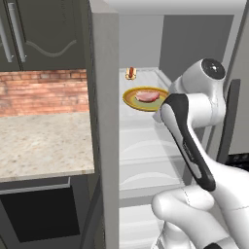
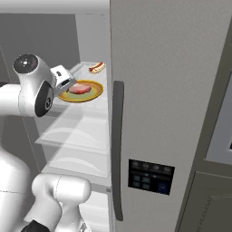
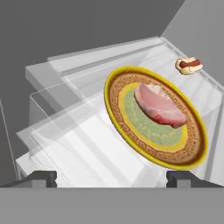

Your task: Retrieve the steak from the fridge and place it on the saucepan with marinade on the stove.

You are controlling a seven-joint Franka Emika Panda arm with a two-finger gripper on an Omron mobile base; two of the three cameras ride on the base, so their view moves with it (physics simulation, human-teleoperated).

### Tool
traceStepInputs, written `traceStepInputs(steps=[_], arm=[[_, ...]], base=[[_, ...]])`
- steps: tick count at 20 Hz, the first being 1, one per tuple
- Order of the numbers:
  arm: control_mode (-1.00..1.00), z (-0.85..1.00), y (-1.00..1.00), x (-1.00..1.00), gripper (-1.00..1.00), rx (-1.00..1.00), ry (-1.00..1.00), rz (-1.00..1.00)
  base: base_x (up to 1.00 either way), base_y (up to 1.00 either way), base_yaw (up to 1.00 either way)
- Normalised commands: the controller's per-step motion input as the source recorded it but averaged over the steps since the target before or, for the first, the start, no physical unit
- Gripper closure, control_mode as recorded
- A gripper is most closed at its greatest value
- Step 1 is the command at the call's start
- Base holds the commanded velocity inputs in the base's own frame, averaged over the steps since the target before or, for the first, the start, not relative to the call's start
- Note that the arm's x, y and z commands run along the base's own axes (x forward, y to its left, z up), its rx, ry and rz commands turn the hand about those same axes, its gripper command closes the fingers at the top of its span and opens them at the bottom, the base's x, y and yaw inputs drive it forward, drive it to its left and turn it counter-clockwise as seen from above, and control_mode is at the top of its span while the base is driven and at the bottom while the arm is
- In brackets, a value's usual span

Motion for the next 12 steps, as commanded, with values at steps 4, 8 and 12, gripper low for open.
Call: traceStepInputs(steps=[4,8,12], arm=[[-1.00,-0.05,0.00,0.37,-1.00,0.00,0.00,0.00],[-1.00,-0.11,0.00,0.32,-1.00,0.00,-0.01,0.00],[-1.00,0.00,0.00,0.32,-1.00,0.00,0.00,-0.01]], base=[[0.00,0.00,0.00],[0.00,0.00,0.00],[0.00,0.00,0.00]])
